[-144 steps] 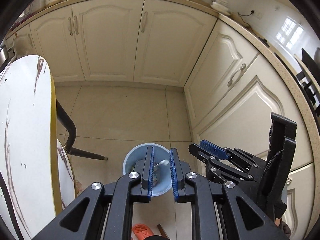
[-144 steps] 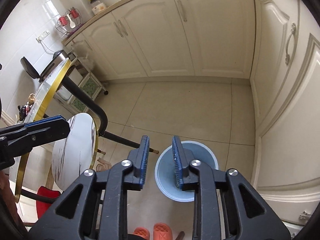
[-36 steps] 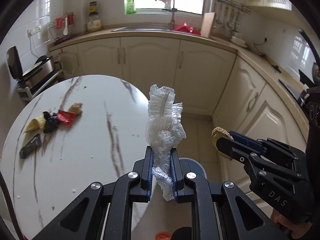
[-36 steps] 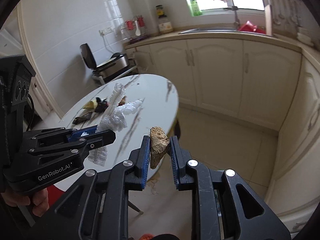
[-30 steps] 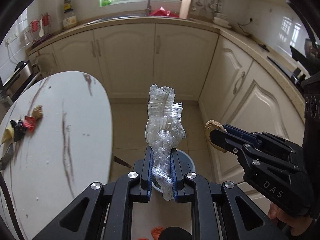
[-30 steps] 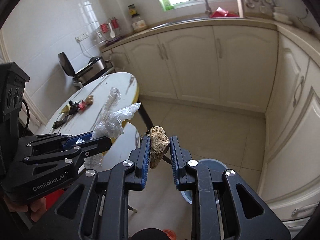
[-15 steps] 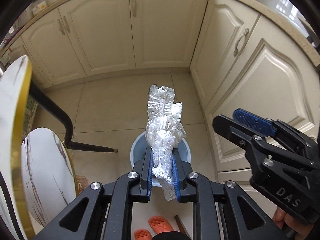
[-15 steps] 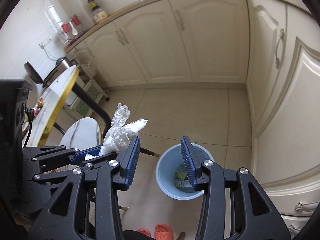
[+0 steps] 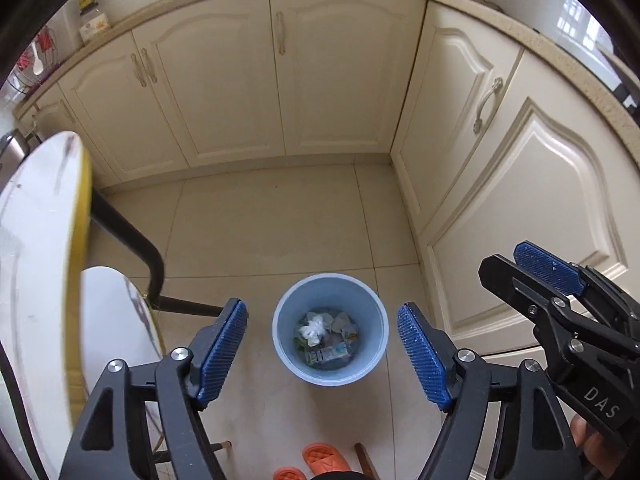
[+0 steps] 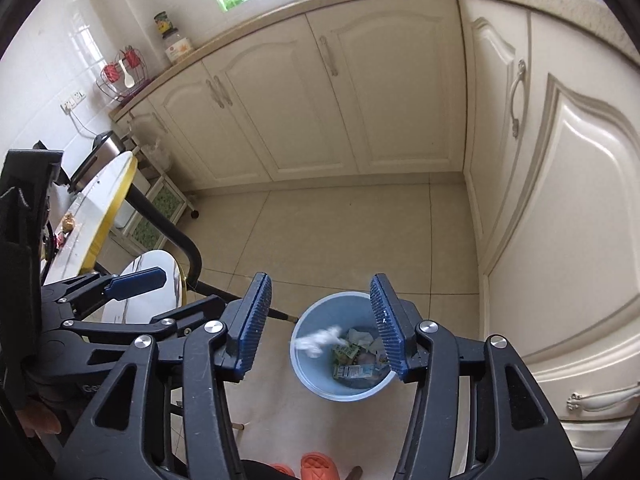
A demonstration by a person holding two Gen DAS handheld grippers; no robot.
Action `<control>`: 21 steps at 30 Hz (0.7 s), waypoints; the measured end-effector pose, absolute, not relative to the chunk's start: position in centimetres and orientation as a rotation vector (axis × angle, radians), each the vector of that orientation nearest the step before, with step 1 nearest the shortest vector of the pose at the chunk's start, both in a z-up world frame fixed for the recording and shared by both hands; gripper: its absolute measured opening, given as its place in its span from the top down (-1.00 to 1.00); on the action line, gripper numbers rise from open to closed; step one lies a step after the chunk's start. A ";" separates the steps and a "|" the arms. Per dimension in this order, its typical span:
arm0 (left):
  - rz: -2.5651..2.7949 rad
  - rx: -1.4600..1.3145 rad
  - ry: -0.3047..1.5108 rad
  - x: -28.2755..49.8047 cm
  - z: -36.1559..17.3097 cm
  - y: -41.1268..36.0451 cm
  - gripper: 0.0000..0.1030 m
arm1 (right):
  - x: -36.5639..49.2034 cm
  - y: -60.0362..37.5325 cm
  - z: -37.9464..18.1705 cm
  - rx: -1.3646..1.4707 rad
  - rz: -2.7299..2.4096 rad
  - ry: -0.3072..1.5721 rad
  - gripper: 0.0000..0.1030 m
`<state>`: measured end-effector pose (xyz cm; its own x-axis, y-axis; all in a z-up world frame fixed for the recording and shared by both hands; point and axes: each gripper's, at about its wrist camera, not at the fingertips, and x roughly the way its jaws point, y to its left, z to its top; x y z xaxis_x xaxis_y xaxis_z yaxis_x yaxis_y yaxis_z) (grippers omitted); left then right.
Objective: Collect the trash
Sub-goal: 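Move both open tools back toward the table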
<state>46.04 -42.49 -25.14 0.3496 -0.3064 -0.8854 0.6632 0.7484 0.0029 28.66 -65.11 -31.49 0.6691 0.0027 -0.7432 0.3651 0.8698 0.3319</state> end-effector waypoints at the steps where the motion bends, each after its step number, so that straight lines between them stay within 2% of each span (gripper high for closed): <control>1: -0.645 0.390 1.019 45.5 -24.4 -42.0 -0.44 | 28.4 -64.8 -30.8 0.479 -0.211 0.810 0.02; 5: -0.632 0.334 0.955 42.6 -21.0 -38.4 -0.45 | 26.9 -62.8 -27.4 0.434 -0.202 0.754 -0.03; 7: -0.625 0.313 0.909 40.5 -19.4 -36.0 -0.53 | 26.1 -61.3 -25.4 0.405 -0.197 0.716 -0.16; 9: -0.595 0.295 0.843 38.6 -17.1 -33.2 -0.66 | 25.2 -59.6 -23.4 0.372 -0.183 0.681 -0.21; 14: -0.516 0.239 0.710 33.1 -13.1 -26.4 -0.80 | 23.5 -54.3 -18.9 0.297 -0.135 0.602 -0.34; 21: -0.358 0.136 0.524 25.1 -10.2 -15.8 -0.98 | 22.1 -45.7 -13.5 0.182 -0.039 0.500 -0.74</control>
<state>25.06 -15.80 -10.22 0.8056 -0.2994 -0.5112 0.3681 0.9291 0.0358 22.06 -45.71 -13.48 0.8771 0.0068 -0.4803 0.0819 0.9831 0.1635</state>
